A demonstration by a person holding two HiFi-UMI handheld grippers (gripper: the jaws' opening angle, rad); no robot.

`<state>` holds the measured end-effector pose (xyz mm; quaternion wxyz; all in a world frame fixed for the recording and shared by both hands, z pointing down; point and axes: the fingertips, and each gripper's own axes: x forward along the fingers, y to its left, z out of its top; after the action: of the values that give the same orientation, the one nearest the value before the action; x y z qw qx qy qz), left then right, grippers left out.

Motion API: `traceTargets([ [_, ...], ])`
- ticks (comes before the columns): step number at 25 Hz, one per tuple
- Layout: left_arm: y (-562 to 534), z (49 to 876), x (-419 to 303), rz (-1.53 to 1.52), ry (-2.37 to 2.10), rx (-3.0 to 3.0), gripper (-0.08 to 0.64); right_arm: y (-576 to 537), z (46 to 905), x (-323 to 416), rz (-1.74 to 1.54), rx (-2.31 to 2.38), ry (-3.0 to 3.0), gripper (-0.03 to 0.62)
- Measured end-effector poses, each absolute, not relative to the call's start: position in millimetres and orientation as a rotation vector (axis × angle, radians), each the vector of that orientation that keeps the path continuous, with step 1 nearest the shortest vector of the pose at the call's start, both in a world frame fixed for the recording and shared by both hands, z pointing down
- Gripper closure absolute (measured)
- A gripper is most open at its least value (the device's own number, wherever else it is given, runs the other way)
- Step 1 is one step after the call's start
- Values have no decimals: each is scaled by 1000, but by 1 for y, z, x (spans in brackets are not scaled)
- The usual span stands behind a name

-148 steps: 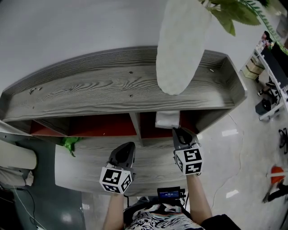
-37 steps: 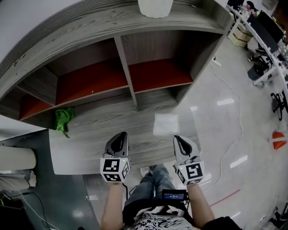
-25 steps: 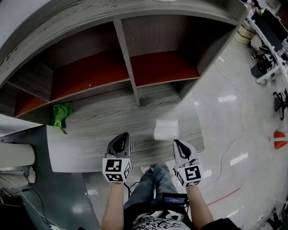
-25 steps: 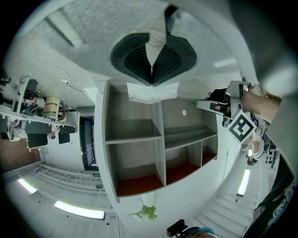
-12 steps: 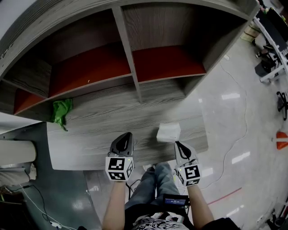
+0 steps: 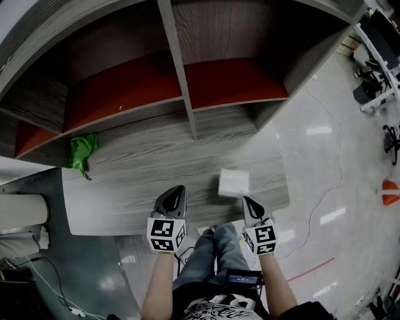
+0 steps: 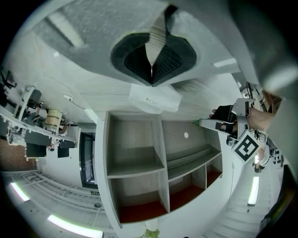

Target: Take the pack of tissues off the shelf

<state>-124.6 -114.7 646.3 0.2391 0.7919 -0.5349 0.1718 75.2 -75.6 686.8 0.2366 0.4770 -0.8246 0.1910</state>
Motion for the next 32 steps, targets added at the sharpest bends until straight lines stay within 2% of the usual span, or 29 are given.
traceTargets([
  [9,-110,648,-114,446,-1422,2177,554,-80,700,77,533,1284,-2157,580],
  [18,-106,647,-114,438,-1400,2165,554,-72,702,71,599,1279,-2154,541],
  [32,-121,610,-111,382,-1429,2199,554,-84,643,76,529,1408,-2225,531],
])
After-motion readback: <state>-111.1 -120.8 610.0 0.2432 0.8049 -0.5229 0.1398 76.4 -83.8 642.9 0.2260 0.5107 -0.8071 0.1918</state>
